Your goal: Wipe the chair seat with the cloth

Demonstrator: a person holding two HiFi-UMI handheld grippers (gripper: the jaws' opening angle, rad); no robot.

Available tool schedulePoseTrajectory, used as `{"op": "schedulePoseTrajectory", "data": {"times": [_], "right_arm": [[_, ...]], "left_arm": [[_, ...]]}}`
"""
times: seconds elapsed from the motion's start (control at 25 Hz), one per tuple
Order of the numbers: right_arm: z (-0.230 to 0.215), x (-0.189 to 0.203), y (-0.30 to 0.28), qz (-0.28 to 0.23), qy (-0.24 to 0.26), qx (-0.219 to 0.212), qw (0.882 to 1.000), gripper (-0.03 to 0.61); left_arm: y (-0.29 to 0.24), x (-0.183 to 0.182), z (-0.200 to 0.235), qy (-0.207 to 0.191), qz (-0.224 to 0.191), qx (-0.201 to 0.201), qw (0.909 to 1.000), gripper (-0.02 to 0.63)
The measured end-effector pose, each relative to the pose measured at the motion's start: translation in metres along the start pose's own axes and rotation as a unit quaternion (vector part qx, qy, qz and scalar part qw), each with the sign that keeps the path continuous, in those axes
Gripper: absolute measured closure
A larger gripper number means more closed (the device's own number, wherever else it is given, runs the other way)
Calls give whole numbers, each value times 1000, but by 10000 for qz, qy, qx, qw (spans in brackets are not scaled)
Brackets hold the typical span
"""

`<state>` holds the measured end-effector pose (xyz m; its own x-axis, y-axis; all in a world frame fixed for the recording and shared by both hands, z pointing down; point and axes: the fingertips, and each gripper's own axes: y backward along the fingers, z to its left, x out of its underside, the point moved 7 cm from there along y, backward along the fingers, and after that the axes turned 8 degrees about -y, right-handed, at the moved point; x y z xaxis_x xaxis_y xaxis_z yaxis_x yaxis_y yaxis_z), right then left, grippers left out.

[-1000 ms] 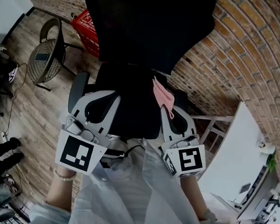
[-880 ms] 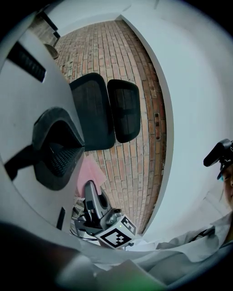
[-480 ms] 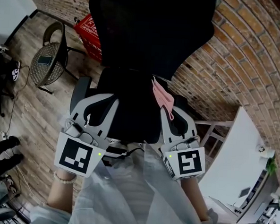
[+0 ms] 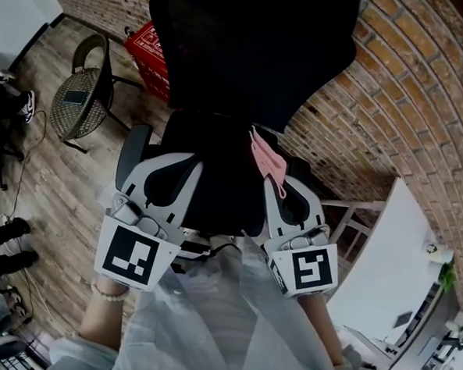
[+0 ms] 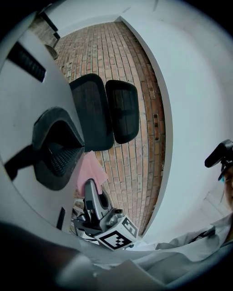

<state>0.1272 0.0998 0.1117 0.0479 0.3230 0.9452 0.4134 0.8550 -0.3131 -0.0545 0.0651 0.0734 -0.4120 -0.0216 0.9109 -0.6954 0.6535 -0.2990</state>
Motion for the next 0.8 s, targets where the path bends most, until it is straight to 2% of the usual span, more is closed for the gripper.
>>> {"op": "schedulePoseTrajectory", "data": {"times": [0.8], "right_arm": [[12,4,11,53,133,-24,9999,525]], "left_arm": [[9,-1,-9,-136,13,17,9999,595]]}}
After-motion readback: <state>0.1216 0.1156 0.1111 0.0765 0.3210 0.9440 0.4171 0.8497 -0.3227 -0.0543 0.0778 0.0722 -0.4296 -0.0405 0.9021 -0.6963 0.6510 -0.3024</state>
